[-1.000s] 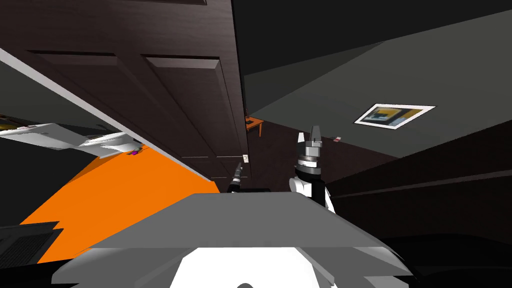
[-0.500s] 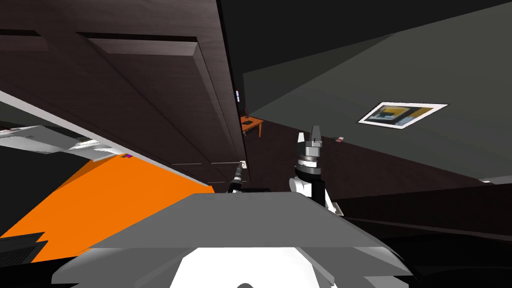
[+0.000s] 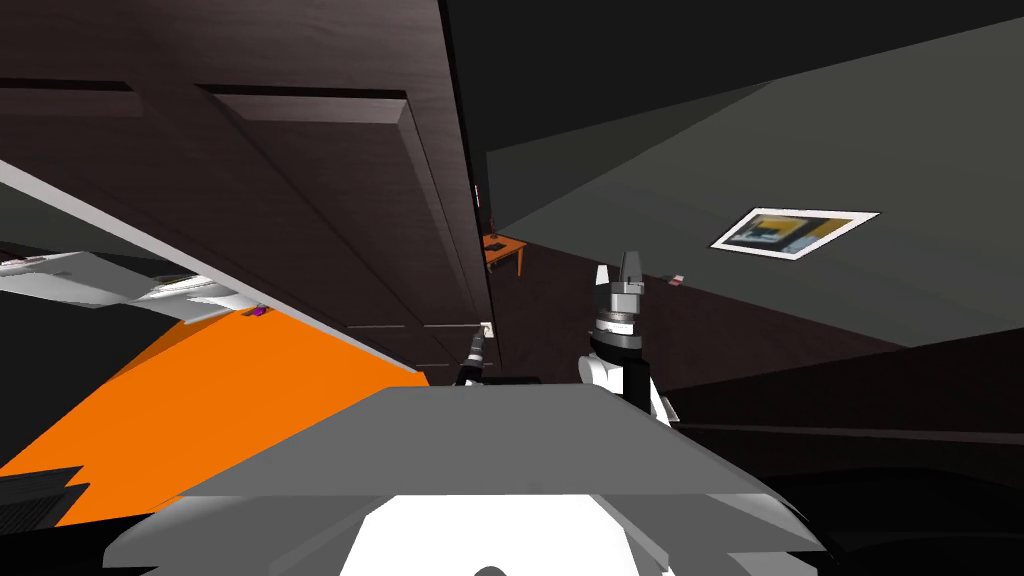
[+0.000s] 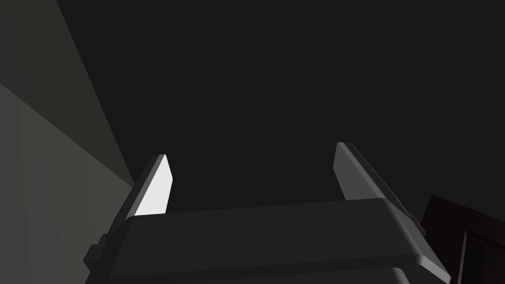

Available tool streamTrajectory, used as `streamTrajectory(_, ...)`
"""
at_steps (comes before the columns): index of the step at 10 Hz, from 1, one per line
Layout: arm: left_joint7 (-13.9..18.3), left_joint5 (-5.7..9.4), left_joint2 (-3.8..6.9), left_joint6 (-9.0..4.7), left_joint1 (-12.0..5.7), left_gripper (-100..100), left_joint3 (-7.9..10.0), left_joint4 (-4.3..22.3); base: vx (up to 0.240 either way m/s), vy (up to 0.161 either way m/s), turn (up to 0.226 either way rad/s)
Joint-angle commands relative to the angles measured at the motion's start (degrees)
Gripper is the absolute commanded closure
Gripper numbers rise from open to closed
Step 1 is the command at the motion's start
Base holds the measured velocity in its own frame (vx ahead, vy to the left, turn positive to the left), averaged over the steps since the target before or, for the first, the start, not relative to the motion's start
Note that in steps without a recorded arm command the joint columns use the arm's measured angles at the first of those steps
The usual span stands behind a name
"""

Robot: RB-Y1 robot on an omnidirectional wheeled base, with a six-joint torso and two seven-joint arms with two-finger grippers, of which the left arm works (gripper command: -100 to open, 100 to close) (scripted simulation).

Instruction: Push the door open

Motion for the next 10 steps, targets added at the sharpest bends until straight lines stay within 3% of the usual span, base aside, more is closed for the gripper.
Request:
streamTrajectory(1, -0.2, 0.58, 0.87, -0.04, -0.11, 100, 1.07, 0.0, 0.100, -0.050, 0.068)
streamTrajectory(6, -1.0, 2.40, 1.54, -0.15, -0.46, 100, 4.45, -0.1, 0.181, -0.104, 0.080)
streamTrajectory(10, -1.6, 4.07, -0.08, -0.25, -0.78, 100, 7.55, -0.2, 0.192, -0.109, 0.092)
